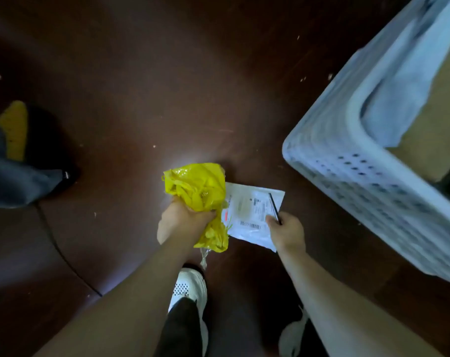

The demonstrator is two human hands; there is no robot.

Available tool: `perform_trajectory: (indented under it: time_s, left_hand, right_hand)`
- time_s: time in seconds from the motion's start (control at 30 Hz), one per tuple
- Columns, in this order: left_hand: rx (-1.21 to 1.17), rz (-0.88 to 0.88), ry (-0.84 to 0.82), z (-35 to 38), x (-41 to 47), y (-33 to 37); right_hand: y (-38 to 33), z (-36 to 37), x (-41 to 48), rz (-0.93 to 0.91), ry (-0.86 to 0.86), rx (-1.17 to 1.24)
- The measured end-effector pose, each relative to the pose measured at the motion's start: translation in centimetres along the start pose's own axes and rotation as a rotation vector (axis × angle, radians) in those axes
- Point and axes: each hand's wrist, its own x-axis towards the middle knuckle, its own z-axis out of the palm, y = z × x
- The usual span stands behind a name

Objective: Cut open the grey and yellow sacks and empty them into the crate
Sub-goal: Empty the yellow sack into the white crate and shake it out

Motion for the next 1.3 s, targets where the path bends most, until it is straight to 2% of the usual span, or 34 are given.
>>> perform_trajectory:
  time_s: [0.23, 0.37, 0.47, 0.57, 0.67, 0.83, 1.07, 1.3]
  left_hand:
    - [-0.132, 0.042, 0.003, -9.8, -10.4, 5.0]
    - [-0.219, 0.099, -0.017, -16.0, -16.0, 9.2]
    - [-0.248, 0.188, -0.036, -19.6, -19.4, 13.3]
    - [-0.256, 0.257, -0.045, -21.8, -22.1, 18.0]
    - [-0.223, 0.339, -0.068, -22.2, -23.5, 22.2]
    - [-0.176, 0.447, -0.083, -20.2, -24.7, 29.6]
    - [-0.099, 0.524, -0.069, -15.5, -23.8, 39.6]
    - [-0.001, 0.506, -0.06, -12.3, -23.6, 44.9]
  right_hand:
    - [-5.2, -9.8, -13.9, -0.175, 0.24, 0.052]
    - [-9.4, -15.9, -20.6, -0.208, 0.347, 0.116]
    - [-12.4, -20.1, -23.5, -0.207, 0.476, 0.253]
    - [-15.0, -24.7, -25.0, -0.106, 0.609, 0.413]
    - [-16.2, -29.1, -24.2, -0.085, 0.726, 0.548]
    - [-17.5, -36.9, -18.1, -0.046, 0.827, 0.6]
    - [-20.9, -43.5, -5.4, 0.016, 0.698, 0.484]
    - [-22.0, -44.7, 0.2, 0.08, 0.325, 0.543]
